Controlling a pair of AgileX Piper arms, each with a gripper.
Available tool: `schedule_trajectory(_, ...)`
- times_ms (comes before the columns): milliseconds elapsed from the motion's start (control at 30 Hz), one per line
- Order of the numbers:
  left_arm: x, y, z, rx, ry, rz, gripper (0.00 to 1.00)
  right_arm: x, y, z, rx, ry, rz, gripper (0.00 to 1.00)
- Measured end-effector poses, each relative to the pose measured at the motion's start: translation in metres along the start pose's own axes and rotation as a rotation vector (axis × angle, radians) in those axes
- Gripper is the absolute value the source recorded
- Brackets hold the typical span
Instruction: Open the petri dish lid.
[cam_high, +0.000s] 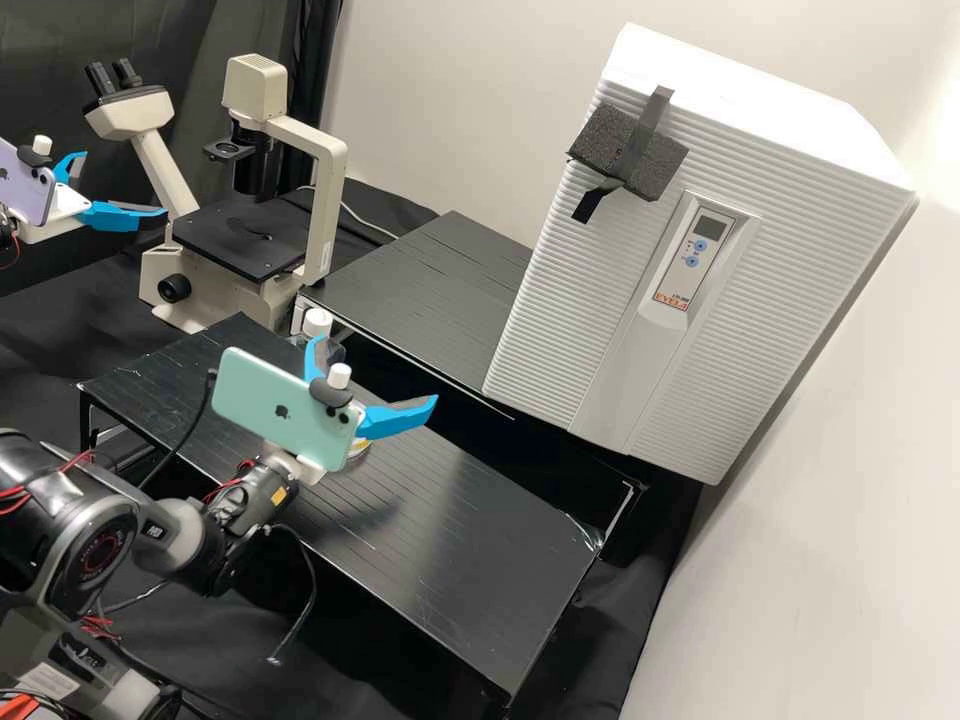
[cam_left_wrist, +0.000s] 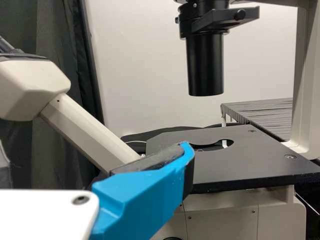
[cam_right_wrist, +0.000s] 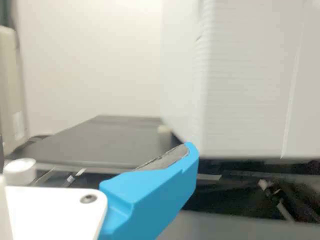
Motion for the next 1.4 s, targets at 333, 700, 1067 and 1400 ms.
schedule_trajectory(333, 0.000, 0.000, 0.000, 0.000, 0.000, 0.000, 1.00, -0.023, -0.014, -0.010, -0.033, 0.059, -0.067, 1.00)
schedule_trajectory(700, 0.000, 0.000, 0.000, 0.000, 0.000, 0.000, 1.00, -0.023, -0.021, -0.015, -0.066, 0.077, -0.091, 1.00)
schedule_trajectory(1067, 0.000, 0.000, 0.000, 0.000, 0.000, 0.000, 1.00, -0.020, -0.028, -0.007, -0.066, 0.020, -0.115, 1.00)
schedule_trajectory(1400, 0.000, 0.000, 0.000, 0.000, 0.000, 0.000, 1.00, -0.019, -0.036, -0.005, -0.068, -0.002, -0.152, 1.00)
